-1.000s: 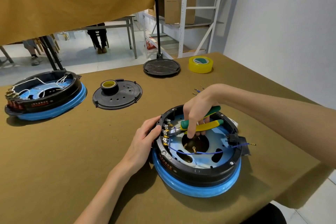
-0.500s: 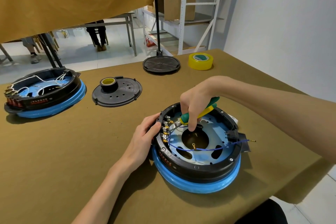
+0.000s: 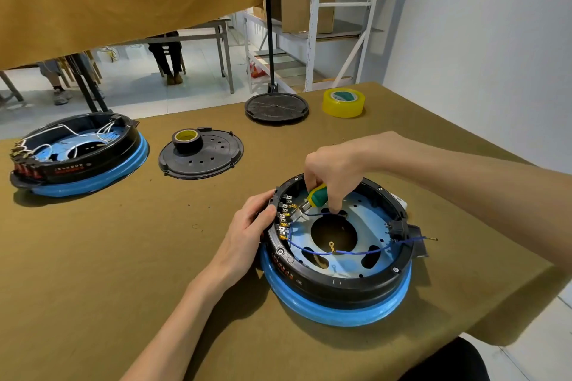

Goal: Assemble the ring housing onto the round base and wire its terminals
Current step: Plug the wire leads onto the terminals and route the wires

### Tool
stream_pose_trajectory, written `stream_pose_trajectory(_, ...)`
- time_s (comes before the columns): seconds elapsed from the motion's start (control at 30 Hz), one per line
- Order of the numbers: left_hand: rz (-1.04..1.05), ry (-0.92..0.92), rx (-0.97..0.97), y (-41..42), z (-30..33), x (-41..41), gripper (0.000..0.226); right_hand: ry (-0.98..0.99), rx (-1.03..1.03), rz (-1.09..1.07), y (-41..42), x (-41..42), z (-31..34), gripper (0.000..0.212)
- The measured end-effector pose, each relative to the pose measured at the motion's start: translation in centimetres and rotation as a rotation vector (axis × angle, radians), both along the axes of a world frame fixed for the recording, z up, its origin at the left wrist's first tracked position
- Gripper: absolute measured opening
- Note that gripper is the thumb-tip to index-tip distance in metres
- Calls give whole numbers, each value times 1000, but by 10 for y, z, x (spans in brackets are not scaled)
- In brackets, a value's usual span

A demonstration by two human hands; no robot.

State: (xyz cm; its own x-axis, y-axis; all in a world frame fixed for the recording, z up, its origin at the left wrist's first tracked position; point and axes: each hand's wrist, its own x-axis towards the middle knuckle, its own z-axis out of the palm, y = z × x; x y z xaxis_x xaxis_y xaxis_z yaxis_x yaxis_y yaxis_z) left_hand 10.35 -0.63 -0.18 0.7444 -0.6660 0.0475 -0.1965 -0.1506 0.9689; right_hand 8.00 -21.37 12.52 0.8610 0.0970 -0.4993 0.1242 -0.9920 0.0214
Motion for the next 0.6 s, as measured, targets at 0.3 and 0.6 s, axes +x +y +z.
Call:
stream_pose_trajectory(0.3,-2,-18,-1,0,-4,2,42,-24,30,6,10,-2,-5,55)
stream_pose_trajectory(0.6,-6,-140,73,-2,-10,4,67,-50,26,11,7,-3,-3,55)
